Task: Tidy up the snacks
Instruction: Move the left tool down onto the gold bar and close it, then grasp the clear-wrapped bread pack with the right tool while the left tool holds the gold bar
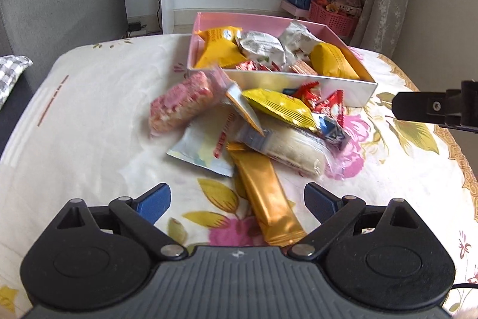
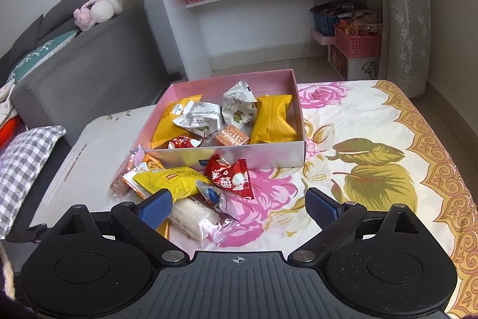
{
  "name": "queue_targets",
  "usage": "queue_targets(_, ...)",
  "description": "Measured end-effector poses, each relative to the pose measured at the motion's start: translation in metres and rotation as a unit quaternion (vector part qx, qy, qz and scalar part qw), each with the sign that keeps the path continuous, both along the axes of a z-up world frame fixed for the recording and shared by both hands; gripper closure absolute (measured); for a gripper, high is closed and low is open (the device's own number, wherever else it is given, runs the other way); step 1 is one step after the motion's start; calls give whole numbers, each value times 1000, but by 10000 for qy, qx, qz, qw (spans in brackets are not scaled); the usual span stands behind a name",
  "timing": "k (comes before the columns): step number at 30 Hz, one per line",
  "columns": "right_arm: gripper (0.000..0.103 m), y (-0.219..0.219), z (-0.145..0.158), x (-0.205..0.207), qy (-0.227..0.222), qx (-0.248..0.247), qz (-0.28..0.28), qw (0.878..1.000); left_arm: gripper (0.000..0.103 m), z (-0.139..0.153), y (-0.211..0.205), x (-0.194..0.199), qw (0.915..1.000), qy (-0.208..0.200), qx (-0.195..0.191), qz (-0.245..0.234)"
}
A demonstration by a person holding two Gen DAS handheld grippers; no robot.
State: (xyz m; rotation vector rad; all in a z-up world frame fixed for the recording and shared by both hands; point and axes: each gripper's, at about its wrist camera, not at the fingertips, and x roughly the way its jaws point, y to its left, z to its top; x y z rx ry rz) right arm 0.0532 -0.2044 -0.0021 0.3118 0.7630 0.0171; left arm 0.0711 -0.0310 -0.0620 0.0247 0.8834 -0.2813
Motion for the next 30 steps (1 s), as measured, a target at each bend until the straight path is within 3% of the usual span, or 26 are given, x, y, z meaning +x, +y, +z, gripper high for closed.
queue_targets(4, 6, -2, -9, 1, 131, 5, 104, 9999, 19, -7, -16, -7, 9998, -150, 74, -79)
queue_targets(7, 6, -2, -16, 2, 154, 66, 299, 9994, 33, -12, -22, -8, 9993, -322, 97, -189)
queue_targets(11, 6, -5, -29, 5, 138, 242, 511, 9983, 53, -18, -21, -6, 9994, -249, 138, -181)
queue_targets(13, 6, -5, -36, 7, 140, 189, 580, 9980, 56, -20, -18, -7, 9996, -185, 114, -152)
queue_targets(16, 6, -2, -46, 9, 90, 54, 780, 9969, 73, -20, -13, -10, 9994, -209, 144, -227)
queue_targets(22, 9, 13, -52, 6, -231, 101, 1447, 9892, 79, -16, 1, -14, 9993, -65, 71, -375)
queue_targets(26, 23, 26, -48, 9, -362, 175, 1792, 9830, 79, -15, 13, -16, 9993, -7, 64, -373)
queue_targets(30, 30, 40, -47, 17, -335, 86, 1977, 9796, 80, -13, 25, -17, 9993, 42, 67, -365)
